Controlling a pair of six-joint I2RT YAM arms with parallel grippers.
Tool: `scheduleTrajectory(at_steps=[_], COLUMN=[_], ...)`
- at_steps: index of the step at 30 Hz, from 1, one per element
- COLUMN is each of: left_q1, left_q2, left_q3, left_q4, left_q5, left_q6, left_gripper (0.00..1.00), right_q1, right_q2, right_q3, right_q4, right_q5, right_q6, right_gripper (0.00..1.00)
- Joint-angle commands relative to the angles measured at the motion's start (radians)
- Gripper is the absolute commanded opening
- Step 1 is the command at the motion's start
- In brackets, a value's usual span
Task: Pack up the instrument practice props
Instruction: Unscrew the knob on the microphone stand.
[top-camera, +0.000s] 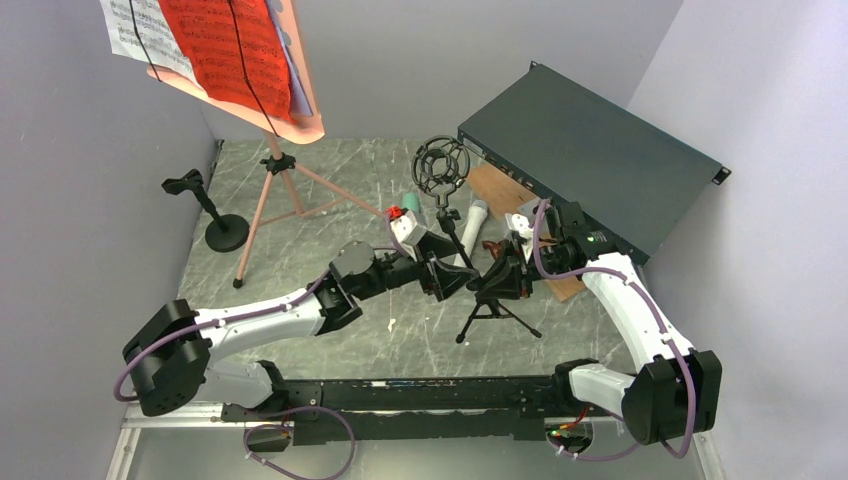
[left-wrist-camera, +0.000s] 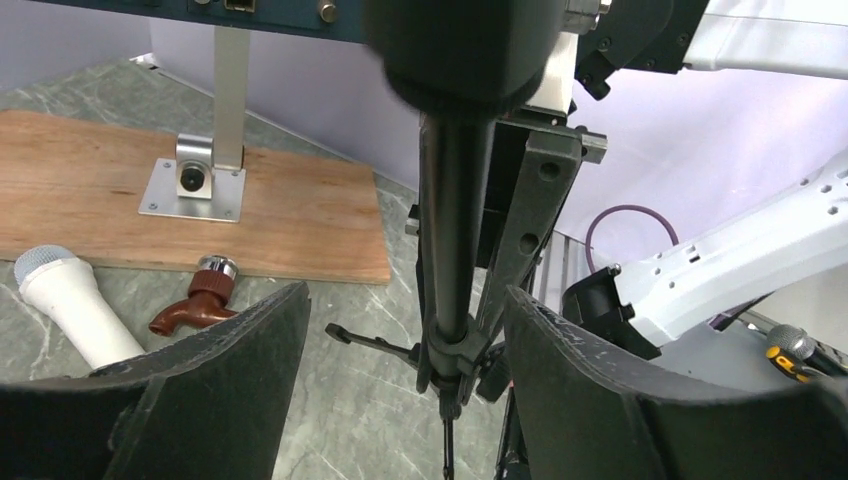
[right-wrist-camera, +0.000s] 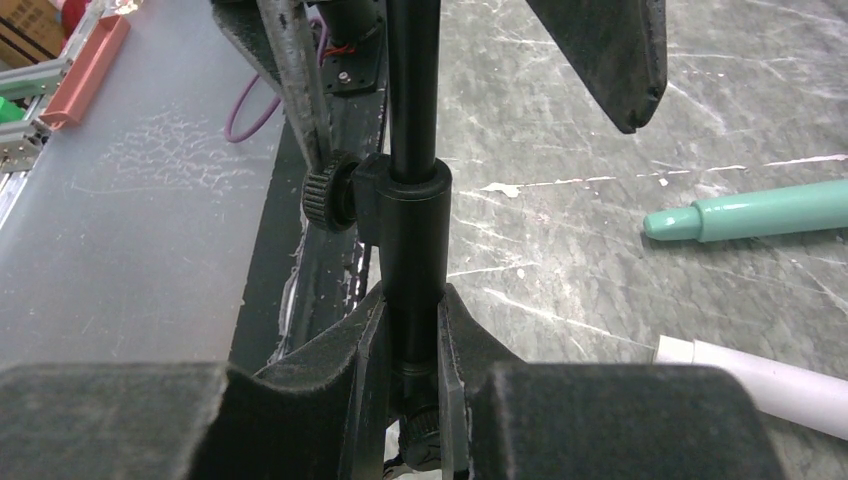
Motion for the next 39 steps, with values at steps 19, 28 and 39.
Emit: scheduleTrajectory(at_steps=[19,28,39], left_q1=[-0.034,0.117,0.139], left_q2=[0.001,0.038,0.174], left_q3=[0.222,0.321,0.508], left_q4=[-0.153,-0.164,-0.254], left_q5=[0.061,0.490,0.790], left_q6=[0.158,0.120,0.095], left_gripper=[0.00,0.00,0.00], right_q1=[-0.011,0.024,0.059], right_q2=[0.003,-0.002,0.003], right_q3=[0.000,-0.007,-0.007], right_q4=[0.142,0.127,0.161], right_q5=[-0.110,-0.125,-0.134], right_q6=[-0.031,-0.051,-0.008], right_gripper=[0.50,0.83,0.75])
